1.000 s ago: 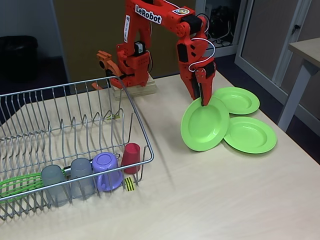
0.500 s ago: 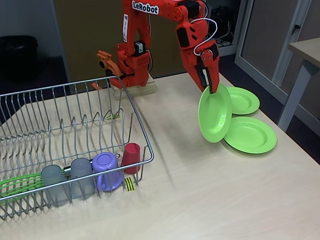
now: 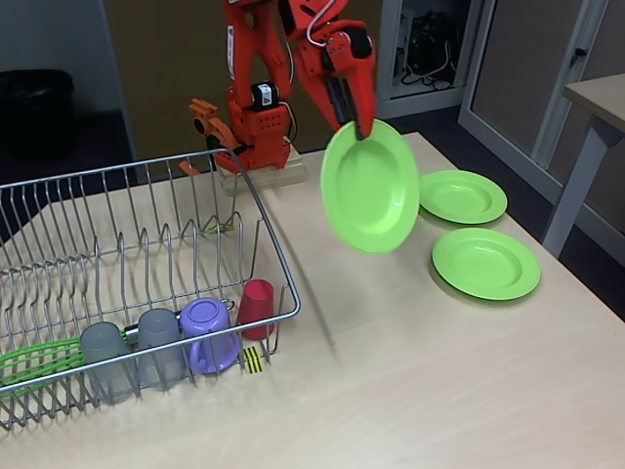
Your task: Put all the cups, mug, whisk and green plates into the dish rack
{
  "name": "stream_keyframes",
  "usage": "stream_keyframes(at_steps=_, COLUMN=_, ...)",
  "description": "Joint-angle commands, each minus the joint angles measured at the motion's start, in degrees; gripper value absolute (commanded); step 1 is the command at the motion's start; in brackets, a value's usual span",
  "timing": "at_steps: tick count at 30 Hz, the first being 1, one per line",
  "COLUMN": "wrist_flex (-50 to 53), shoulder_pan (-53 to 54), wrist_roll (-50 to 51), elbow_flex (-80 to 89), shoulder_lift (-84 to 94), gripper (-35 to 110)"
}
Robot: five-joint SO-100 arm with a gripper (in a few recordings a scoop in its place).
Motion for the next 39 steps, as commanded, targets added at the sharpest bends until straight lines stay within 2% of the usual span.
stream_keyframes(at_steps=1, wrist_flex=1.9, shoulder_pan=8.7, wrist_roll=-0.7, elbow_flex=-0.4, shoulder_lift=7.0, gripper=0)
stream_keyframes(at_steps=10, wrist_flex=0.8, shoulder_pan=31.8, wrist_roll=8.6, elbow_flex=9.8, shoulder_lift=15.9, gripper=0)
stream_keyframes(at_steps=17, wrist_flex=-2.8, shoulder_pan=42.7, wrist_roll=13.5, elbow_flex=16.4, shoulder_lift=15.0, gripper=0)
stream_keyframes(at_steps=24, wrist_flex=-4.7, shoulder_pan=47.4, wrist_roll=15.9, elbow_flex=19.9, shoulder_lift=13.5, gripper=0)
stream_keyframes(at_steps=39, wrist_flex=-6.7, shoulder_pan=50.1, wrist_roll=20.7, elbow_flex=25.3, shoulder_lift=13.8, gripper=0)
